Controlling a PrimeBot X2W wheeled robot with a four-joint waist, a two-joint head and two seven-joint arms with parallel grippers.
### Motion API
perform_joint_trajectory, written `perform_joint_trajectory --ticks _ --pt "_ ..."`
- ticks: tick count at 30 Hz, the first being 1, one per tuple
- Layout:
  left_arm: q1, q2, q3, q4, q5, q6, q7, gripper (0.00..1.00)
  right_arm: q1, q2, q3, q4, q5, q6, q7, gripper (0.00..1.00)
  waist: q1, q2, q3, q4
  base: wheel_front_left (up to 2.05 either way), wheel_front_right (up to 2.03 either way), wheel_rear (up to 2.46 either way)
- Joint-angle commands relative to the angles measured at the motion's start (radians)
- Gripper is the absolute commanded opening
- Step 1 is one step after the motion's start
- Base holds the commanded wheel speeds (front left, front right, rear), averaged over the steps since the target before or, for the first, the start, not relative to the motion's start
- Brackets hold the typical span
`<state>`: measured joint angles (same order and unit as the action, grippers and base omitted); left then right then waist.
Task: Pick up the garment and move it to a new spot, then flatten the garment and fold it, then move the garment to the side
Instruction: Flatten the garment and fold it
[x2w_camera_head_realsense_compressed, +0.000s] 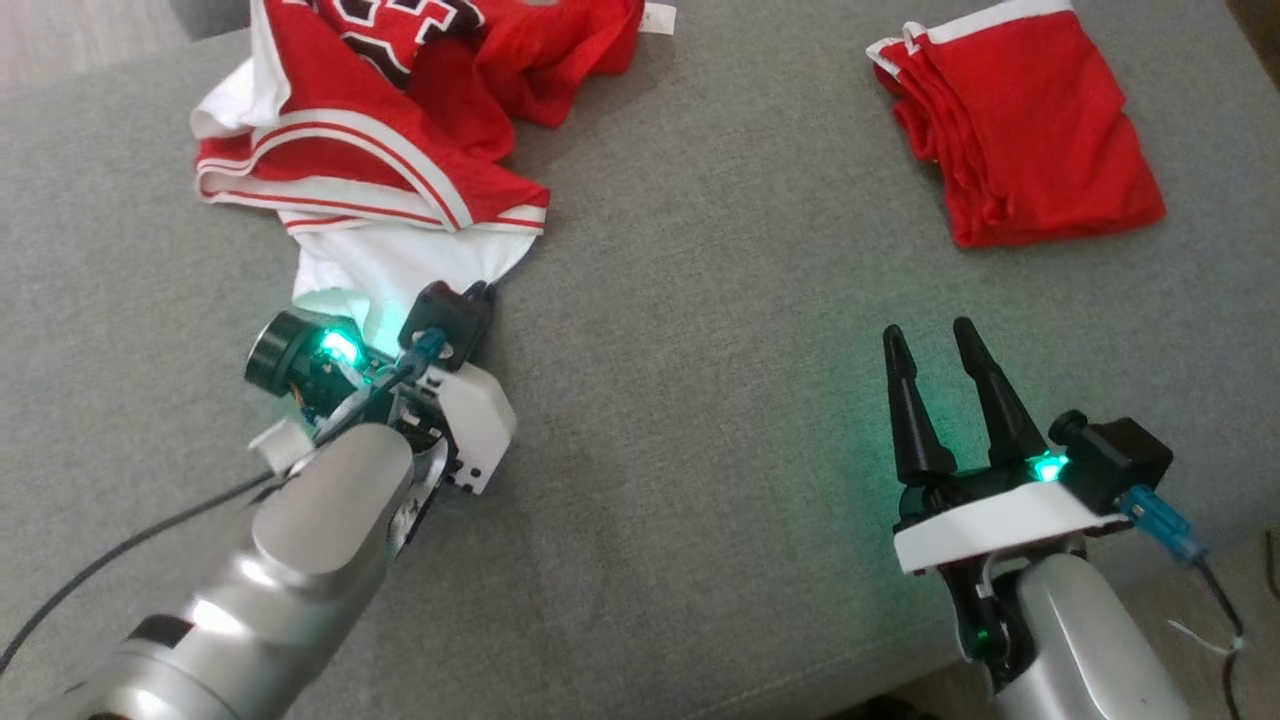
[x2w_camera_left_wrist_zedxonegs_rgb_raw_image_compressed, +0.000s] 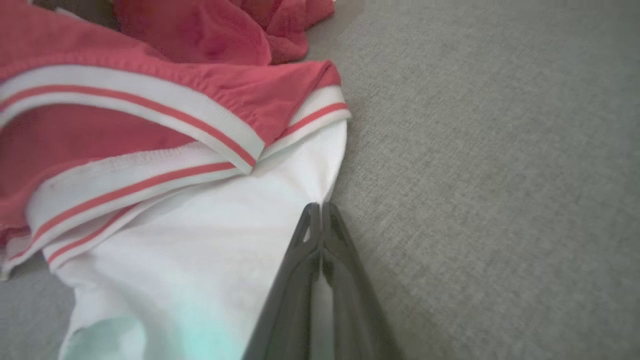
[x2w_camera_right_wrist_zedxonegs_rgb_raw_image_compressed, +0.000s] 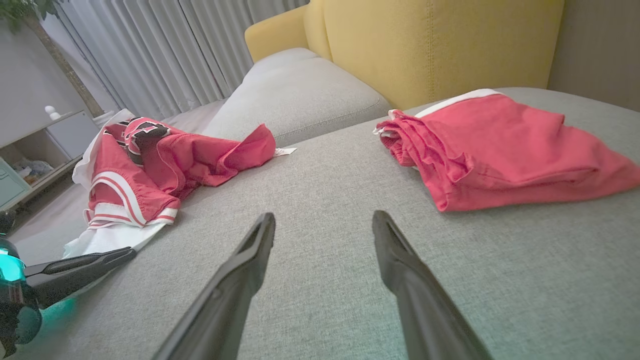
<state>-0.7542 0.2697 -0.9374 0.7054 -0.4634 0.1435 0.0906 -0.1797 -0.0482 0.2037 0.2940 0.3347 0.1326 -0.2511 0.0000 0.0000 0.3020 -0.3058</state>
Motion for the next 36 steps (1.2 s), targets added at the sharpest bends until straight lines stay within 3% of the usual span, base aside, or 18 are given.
perform_joint_trajectory --ticks 1,9,13,16,19,22,30,36 --pt "-0.007 0.022 0.027 -0.004 -0.007 -0.002 -0.01 0.0 -0.024 -0.002 0.016 -0.031 0.003 -0.002 -0.011 1.0 0.0 0.0 -0.006 0.005 0.0 0.0 0.0" --pt "-0.022 -0.053 0.164 -0.161 -0.142 -0.082 -0.285 0.0 -0.013 -0.002 0.011 -0.015 -0.011 -0.002 -0.011 1.0 0.0 0.0 -0.068 0.052 0.0 0.0 0.0" --pt "-0.043 -0.069 0.276 -0.293 -0.222 -0.111 -0.337 0.0 -0.004 -0.002 0.009 -0.004 -0.018 -0.002 -0.011 1.0 0.0 0.0 -0.106 0.087 0.0 0.0 0.0" --pt "-0.047 -0.063 0.373 -0.395 -0.274 -0.108 -0.347 0.0 0.004 -0.002 0.009 0.005 -0.021 -0.002 -0.011 1.0 0.0 0.0 -0.137 0.113 0.0 0.0 0.0" --pt "-0.026 -0.029 0.444 -0.477 -0.302 -0.089 -0.349 0.0 0.01 -0.002 0.016 0.009 -0.021 -0.002 -0.011 1.0 0.0 0.0 -0.158 0.132 0.0 0.0 0.0" --pt "0.056 0.051 0.477 -0.545 -0.316 -0.053 -0.313 0.0 0.018 -0.002 0.022 0.009 -0.018 -0.002 -0.011 1.0 0.0 0.0 -0.172 0.156 0.0 0.0 0.0" --pt "0.344 0.196 0.46 -0.608 -0.319 0.003 -0.243 0.0 0.034 -0.002 0.019 0.01 -0.025 -0.002 -0.011 1.0 0.0 0.0 -0.174 0.208 0.0 0.0 0.0" --pt "0.467 0.244 0.426 -0.55 -0.274 0.04 -0.253 0.0 0.039 -0.002 0.013 0.022 -0.045 -0.002 -0.011 1.0 0.0 0.0 -0.183 0.257 0.0 0.0 0.0"
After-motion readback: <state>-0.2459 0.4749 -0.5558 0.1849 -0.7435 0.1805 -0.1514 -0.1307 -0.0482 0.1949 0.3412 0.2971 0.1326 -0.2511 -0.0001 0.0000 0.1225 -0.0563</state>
